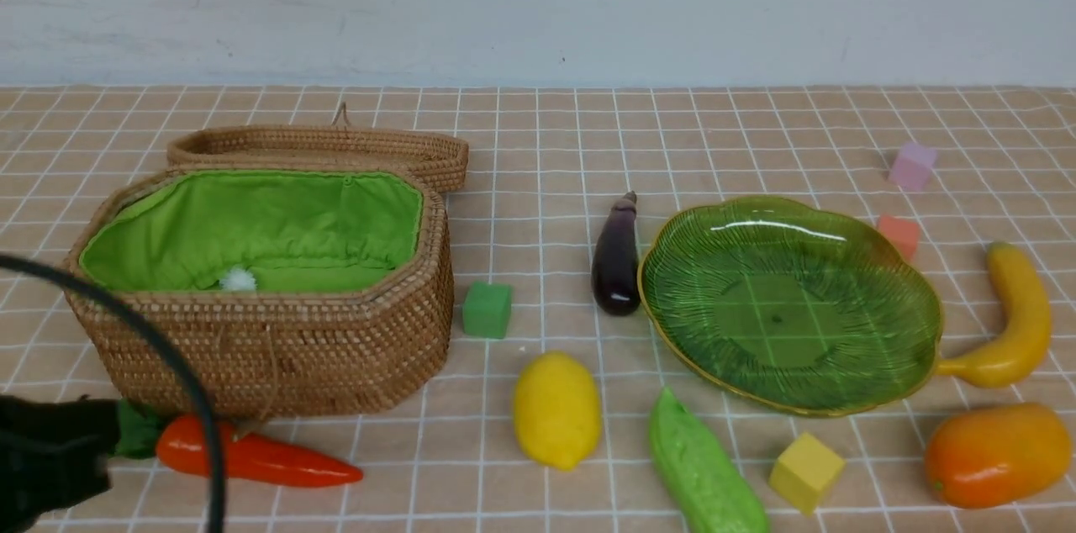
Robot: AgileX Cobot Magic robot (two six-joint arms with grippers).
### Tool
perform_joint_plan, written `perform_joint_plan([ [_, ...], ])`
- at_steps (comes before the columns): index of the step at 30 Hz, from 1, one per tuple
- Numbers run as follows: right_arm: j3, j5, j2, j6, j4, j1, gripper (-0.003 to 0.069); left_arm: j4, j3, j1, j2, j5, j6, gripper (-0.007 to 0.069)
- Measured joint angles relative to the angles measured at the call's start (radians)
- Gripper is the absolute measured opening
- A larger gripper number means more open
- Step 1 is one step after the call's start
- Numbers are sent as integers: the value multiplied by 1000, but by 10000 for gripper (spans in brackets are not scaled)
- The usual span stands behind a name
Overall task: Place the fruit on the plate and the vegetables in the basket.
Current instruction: Use the left arm to grab a carrot and put it into the left basket
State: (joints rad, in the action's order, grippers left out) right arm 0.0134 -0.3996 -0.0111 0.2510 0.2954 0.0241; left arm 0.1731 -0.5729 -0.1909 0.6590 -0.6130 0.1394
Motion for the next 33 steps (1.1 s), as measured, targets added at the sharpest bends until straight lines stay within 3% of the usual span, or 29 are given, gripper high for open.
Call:
perform_joint_plan([
  [4,5,26,0,-15,34,0,243,42,-5,0,64,0,-19,-13],
  [11,12,240,0,-164,441,0,243,153,-7,0,125,-142,-308,-13],
  [16,10,257,0,-174,642,0,242,210,-30,0,151,-161,-407,-13],
  [21,-154,-67,55,-98,690,0,199,210,-121,0,230,-258,-500,-13],
  [22,-281,-239,133,-16,659,0,175,215,-157,0,274,-292,-551,-13],
  [26,-573,-563,316,150,551,-11,141,244,-188,0,349,-326,-706,-13],
  [32,-862,-782,434,300,456,-81,136,248,-192,-28,478,-312,-949,-13],
  [33,-911,-805,442,322,444,-101,136,237,-192,-52,519,-285,-1040,-12],
])
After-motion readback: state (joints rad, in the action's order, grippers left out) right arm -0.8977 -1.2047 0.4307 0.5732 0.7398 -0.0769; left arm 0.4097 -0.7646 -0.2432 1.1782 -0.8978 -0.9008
